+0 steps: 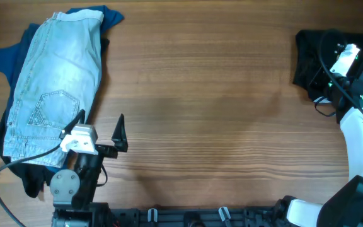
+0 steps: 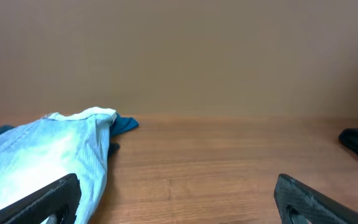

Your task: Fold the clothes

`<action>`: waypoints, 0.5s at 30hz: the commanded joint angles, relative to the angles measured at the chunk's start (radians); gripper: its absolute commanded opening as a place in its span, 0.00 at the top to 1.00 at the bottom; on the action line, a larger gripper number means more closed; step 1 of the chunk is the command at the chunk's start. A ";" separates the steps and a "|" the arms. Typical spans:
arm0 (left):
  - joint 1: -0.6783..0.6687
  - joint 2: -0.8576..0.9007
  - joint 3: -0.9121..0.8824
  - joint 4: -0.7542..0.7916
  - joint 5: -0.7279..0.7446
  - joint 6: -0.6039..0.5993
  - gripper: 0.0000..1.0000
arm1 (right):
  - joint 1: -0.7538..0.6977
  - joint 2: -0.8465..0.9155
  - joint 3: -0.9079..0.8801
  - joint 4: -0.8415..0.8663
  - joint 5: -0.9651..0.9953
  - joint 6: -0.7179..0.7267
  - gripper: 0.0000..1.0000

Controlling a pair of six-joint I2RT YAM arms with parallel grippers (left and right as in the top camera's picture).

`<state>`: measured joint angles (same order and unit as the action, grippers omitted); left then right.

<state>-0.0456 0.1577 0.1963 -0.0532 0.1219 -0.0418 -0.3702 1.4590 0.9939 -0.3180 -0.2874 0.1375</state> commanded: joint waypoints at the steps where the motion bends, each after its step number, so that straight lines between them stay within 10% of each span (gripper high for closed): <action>1: 0.007 -0.061 -0.046 0.005 0.008 0.008 0.00 | -0.003 0.011 0.016 0.003 0.002 -0.004 0.00; 15: 0.007 -0.156 -0.164 0.060 0.006 0.008 0.00 | -0.003 0.011 0.015 0.003 0.002 -0.004 0.00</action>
<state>-0.0456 0.0219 0.0593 -0.0456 0.1219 -0.0418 -0.3702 1.4590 0.9939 -0.3180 -0.2878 0.1375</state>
